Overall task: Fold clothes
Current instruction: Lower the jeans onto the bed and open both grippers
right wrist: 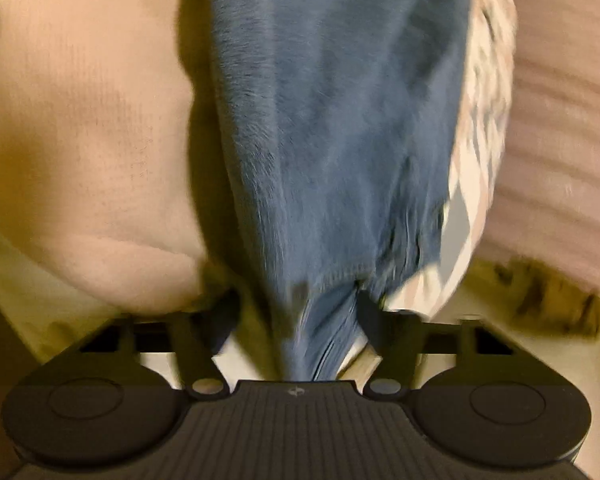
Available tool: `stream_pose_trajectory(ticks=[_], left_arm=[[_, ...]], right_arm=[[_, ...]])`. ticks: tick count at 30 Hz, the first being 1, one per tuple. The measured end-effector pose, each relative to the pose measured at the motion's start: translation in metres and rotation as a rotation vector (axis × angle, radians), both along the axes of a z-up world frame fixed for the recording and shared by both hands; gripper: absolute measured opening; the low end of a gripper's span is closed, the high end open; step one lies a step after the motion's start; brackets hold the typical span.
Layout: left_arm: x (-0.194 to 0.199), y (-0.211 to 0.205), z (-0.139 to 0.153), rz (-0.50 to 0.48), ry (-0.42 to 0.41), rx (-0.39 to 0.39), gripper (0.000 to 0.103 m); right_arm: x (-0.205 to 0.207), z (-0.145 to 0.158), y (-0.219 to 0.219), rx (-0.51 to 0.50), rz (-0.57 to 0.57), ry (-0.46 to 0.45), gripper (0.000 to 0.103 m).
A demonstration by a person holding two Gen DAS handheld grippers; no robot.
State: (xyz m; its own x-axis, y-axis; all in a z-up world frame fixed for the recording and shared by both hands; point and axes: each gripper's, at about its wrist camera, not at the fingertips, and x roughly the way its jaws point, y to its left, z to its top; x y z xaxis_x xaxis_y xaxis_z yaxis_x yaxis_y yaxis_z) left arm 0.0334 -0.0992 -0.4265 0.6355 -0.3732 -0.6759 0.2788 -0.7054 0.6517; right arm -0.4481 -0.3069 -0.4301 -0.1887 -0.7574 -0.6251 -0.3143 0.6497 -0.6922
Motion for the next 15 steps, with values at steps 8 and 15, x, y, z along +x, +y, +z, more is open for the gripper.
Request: stream_pose_trajectory(ticks=[8,15], left_arm=[[-0.008,0.021,0.082,0.015,0.080,-0.064,0.004],[-0.019,0.065,0.033,-0.025,0.032,0.072,0.005]], right_arm=[[-0.022,0.078,0.004,0.089,0.029,-0.196,0.004],[-0.026,0.040,0.011,0.136,0.003,-0.126,0.005]])
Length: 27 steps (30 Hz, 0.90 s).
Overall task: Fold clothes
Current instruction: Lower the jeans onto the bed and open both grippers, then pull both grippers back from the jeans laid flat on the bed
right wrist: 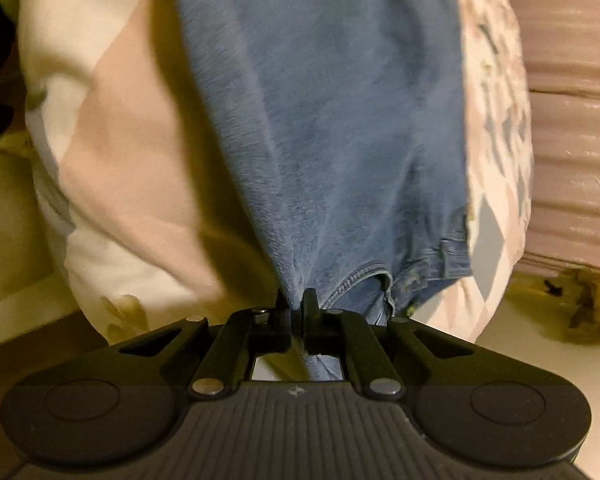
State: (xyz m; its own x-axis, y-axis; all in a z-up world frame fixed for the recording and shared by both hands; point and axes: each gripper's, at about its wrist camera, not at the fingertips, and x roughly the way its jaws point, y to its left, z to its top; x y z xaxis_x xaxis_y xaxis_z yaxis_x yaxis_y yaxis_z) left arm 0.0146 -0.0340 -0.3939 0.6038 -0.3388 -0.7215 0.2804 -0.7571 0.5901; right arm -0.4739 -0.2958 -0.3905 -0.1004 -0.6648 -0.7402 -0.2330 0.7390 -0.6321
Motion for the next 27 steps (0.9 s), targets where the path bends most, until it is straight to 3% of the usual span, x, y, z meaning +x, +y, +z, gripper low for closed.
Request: stream_pose_trajectory(ticks=[2,4,6,9,11,12,14,16,18,19,20,22,24,27], left_arm=[[-0.002,-0.004,-0.023,0.005,-0.018,0.027,0.010],[-0.002,-0.012,-0.037,0.047,-0.035,0.026,0.011],[-0.004,-0.014,-0.046,0.065,-0.031,0.047,0.008],[-0.001,-0.008,-0.048,0.030,-0.067,0.086,0.008],[0.010,-0.009,-0.039,0.134,-0.079,0.088,0.015],[0.019,-0.009,-0.034,0.213,-0.099,0.096,0.027],[0.038,-0.010,-0.015,0.391,-0.133,0.079,0.034],[0.049,-0.021,0.016,0.603,-0.100,-0.038,0.033],[0.057,-0.037,0.053,0.851,-0.021,-0.187,0.034],[0.057,-0.047,0.073,0.982,0.057,-0.277,0.034],[0.057,-0.056,0.093,1.110,0.138,-0.369,0.037],[0.047,-0.075,0.129,1.322,0.377,-0.534,0.040],[0.024,-0.092,0.155,1.439,0.614,-0.651,0.040],[-0.016,-0.131,0.181,1.452,0.804,-0.724,0.041]], right_arm=[[0.007,-0.011,-0.001,-0.002,0.003,0.031,0.012],[0.018,-0.011,0.002,0.021,0.004,-0.009,0.020],[0.027,-0.010,0.010,0.060,0.005,-0.025,0.042],[0.039,-0.008,0.014,0.120,-0.059,-0.018,0.042],[0.041,0.001,0.002,0.137,-0.167,-0.033,0.049],[0.039,0.007,-0.005,0.149,-0.236,-0.046,0.057],[0.033,0.024,-0.023,0.160,-0.396,-0.099,0.062],[0.027,0.046,-0.045,0.154,-0.566,-0.203,0.062],[0.023,0.073,-0.063,0.167,-0.735,-0.365,0.067],[0.021,0.087,-0.072,0.179,-0.828,-0.469,0.070],[0.021,0.098,-0.080,0.198,-0.909,-0.565,0.076],[0.028,0.115,-0.097,0.250,-1.042,-0.736,0.079],[0.041,0.122,-0.111,0.314,-1.123,-0.845,0.082],[0.060,0.134,-0.124,0.403,-1.167,-0.949,0.082]])
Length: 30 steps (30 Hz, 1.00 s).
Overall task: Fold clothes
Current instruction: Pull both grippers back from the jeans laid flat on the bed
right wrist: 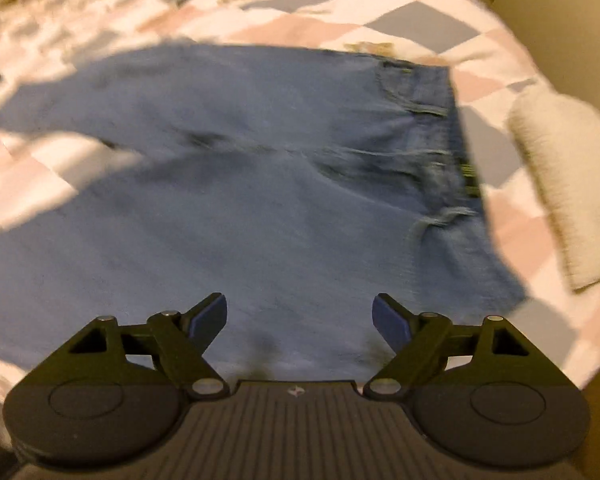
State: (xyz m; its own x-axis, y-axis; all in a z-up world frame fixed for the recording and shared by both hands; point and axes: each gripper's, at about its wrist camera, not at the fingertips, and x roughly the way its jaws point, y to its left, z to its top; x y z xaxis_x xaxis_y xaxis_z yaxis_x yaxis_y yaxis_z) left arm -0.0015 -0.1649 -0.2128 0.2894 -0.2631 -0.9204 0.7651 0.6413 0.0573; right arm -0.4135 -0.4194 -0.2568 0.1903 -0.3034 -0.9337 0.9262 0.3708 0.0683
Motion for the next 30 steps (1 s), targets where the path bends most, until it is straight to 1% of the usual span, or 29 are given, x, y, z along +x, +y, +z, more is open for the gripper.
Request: stream_pose_trajectory(ticks=[1,3,4,5,6,7,9,11,14,15,17,20,23,27,30], left_arm=[[-0.013,-0.012,0.009,-0.009,0.010,-0.030,0.042],[-0.034,-0.032,0.028,-0.019,0.021,-0.060,0.051],[-0.044,-0.039,0.037,-0.036,0.015,-0.071,0.053],[-0.054,-0.045,0.046,-0.053,0.010,-0.083,0.056],[-0.064,-0.051,0.055,-0.071,0.005,-0.094,0.061],[-0.072,-0.055,0.063,-0.100,-0.017,-0.103,0.064],[-0.088,-0.063,0.079,-0.157,-0.061,-0.121,0.065],[-0.102,-0.062,0.089,-0.207,-0.077,-0.130,0.066],[-0.115,-0.053,0.101,-0.272,-0.098,-0.118,0.071],[-0.116,-0.048,0.104,-0.281,-0.100,-0.107,0.074],[-0.116,-0.037,0.110,-0.293,-0.104,-0.086,0.074],[-0.111,-0.019,0.120,-0.295,-0.120,-0.071,0.074],[-0.104,0.001,0.131,-0.308,-0.135,-0.084,0.079],[-0.096,0.026,0.141,-0.330,-0.171,-0.099,0.079],[-0.090,0.045,0.147,-0.344,-0.170,-0.113,0.080]], right_arm=[[0.004,0.009,0.005,0.001,-0.013,-0.038,0.082],[0.009,0.030,0.017,-0.001,-0.049,-0.114,0.085],[0.010,0.042,0.021,-0.006,-0.070,-0.153,0.086],[0.009,0.053,0.025,-0.015,-0.088,-0.183,0.089],[0.007,0.062,0.029,-0.028,-0.102,-0.205,0.093],[0.006,0.072,0.034,-0.043,-0.113,-0.219,0.094],[0.003,0.091,0.048,-0.074,-0.124,-0.218,0.096],[0.001,0.108,0.064,-0.106,-0.133,-0.201,0.098],[0.001,0.120,0.088,-0.114,-0.163,-0.185,0.099],[0.002,0.123,0.096,-0.102,-0.176,-0.184,0.099],[0.005,0.128,0.114,-0.081,-0.204,-0.186,0.099],[0.014,0.138,0.144,-0.100,-0.213,-0.195,0.099],[0.027,0.147,0.175,-0.135,-0.212,-0.174,0.100],[0.042,0.152,0.207,-0.166,-0.210,-0.135,0.100],[0.047,0.155,0.226,-0.180,-0.228,-0.126,0.100]])
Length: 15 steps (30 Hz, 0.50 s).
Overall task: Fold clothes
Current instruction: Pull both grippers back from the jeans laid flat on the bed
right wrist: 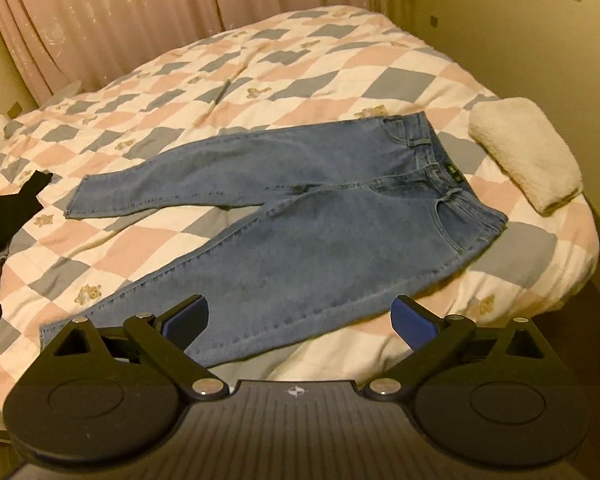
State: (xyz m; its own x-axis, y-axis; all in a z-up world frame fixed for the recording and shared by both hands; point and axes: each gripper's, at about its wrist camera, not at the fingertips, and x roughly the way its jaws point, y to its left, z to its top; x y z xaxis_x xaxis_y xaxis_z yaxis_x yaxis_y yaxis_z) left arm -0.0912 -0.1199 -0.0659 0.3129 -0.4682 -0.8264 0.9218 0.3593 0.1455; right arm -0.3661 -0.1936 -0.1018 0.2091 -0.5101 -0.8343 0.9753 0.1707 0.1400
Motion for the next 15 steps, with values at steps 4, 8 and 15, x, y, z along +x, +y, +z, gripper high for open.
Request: stream_pose_trajectory(ticks=[4,8,15], left_arm=[[0.008,0.022,0.005,-0.010,-0.002,-0.022,0.081],[0.017,0.038,0.006,0.001,0.013,-0.035,0.087],[0.031,0.046,0.006,0.000,0.020,-0.029,0.087]], right_arm=[[0.006,0.003,0.020,-0.016,-0.020,0.006,0.101],[0.015,0.005,0.032,-0.032,-0.019,0.026,0.101],[0.028,0.008,0.037,-0.040,-0.004,0.049,0.101]])
